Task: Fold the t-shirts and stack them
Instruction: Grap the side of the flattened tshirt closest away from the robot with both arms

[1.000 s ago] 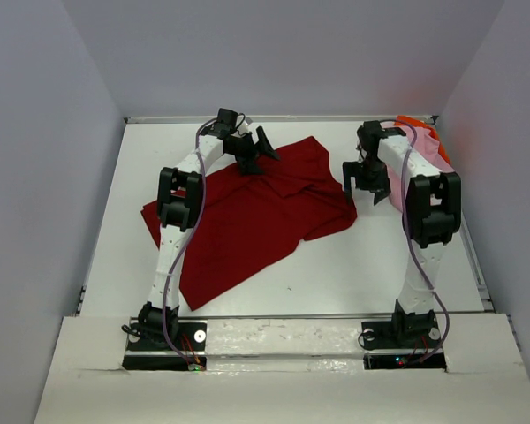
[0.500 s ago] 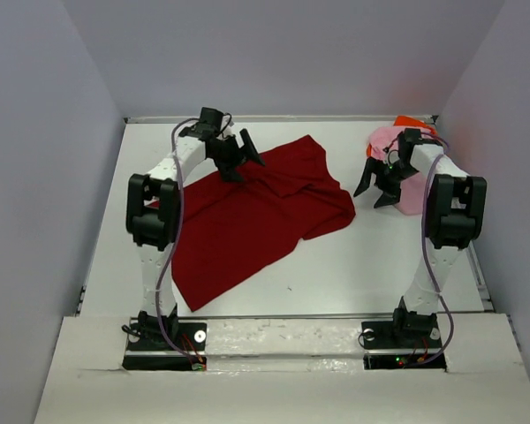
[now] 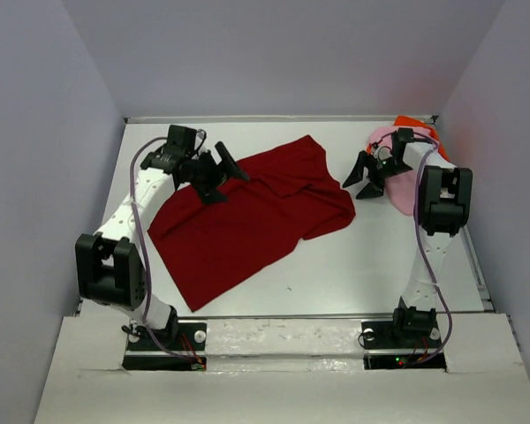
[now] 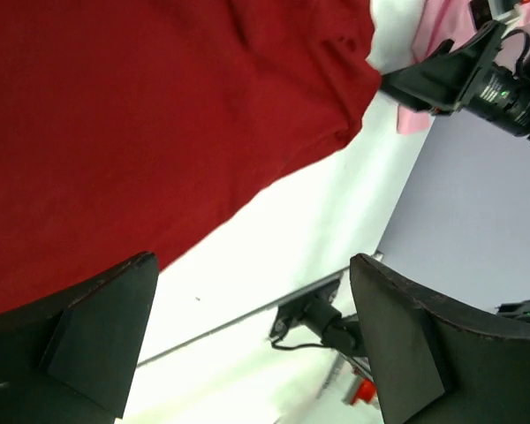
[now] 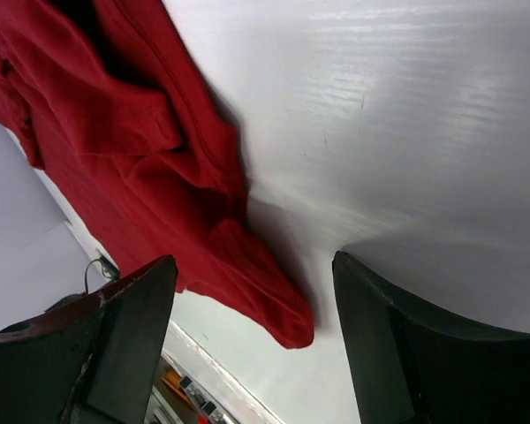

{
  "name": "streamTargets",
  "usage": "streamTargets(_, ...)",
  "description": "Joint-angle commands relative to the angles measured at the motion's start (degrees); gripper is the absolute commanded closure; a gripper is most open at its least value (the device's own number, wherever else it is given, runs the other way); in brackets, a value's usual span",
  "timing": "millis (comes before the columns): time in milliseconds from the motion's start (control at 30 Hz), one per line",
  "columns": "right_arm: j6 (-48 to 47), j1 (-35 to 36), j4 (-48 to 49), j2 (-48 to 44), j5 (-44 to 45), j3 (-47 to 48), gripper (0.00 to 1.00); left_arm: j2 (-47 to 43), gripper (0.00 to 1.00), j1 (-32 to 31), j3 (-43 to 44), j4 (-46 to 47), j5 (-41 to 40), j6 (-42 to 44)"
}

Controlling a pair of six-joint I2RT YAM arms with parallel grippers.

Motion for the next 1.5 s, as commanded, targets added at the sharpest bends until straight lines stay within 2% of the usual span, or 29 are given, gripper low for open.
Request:
streamTargets(0, -1.19, 0.29, 1.99, 1.02, -3.53, 2.71, 0.25, -8.23, 0.01, 0.23, -10.33, 3.9, 3.31, -9.08)
streamTargets(133, -1.19, 0.29, 2.16, 1.46, -4.05, 2.63, 0.31, -10.69, 0.01, 0.23, -11.57, -1.0, 0.68, -7.33)
streamTargets(233, -1.46, 1.69, 1.9, 1.99, -4.06, 2.54, 0.32, -13.32, 0.01, 0.23, -13.76, -3.82, 0.24, -7.41)
streamTargets(500, -2.95, 6.35, -0.12, 4.71, -2.3, 4.74, 0.31, -22.29, 0.01, 0.23, -24.22, -3.3, 2.87, -16.28)
streamTargets(667, -2.69, 6.35, 0.05, 4.71, -2.56, 5.53, 0.31, -26.51, 0.01, 0.23, -27.56, -8.39, 0.77, -18.84)
streamTargets(833, -2.6, 6.35, 0.05, 4.71, -2.74, 5.79, 0.32, -24.94, 0.01, 0.05, -26.17, -18.75, -5.11, -14.19)
streamTargets(867, -2.6, 6.35, 0.14, 4.71, -2.82, 5.79, 0.37, -24.76, 0.01, 0.05, -26.34, -19.73, -6.52, -13.49)
streamTargets(900, -2.69, 6.35, 0.05, 4.8, -3.0, 5.79, 0.38, -24.59, 0.01, 0.05, -26.77, -20.53, -6.79, -12.78)
streamTargets(1000, -2.6, 6.35, 0.05, 5.06, -3.09, 6.05, 0.37, -24.93, 0.01, 0.05, -30.11, -25.0, -6.79, -11.47)
streamTargets(1233, -2.6, 6.35, 0.23, 4.89, -3.53, 6.05, 0.37, -22.75, 0.01, -0.04, -34.33, -30.55, -14.79, -9.79)
streamTargets(1367, -2.42, 6.35, 0.23, 4.89, -3.62, 6.23, 0.45, -20.11, 0.01, -0.12, -34.69, -29.76, -16.37, -10.58)
streamTargets(1433, -2.34, 6.35, 0.23, 4.98, -3.44, 6.23, 0.54, -17.83, 0.01, -0.21, -33.73, -28.37, -16.81, -10.14)
streamTargets(1467, -2.25, 6.35, 0.23, 4.89, -3.44, 6.23, 0.71, -16.86, 0.01, -0.21, -33.11, -27.75, -16.64, -9.97)
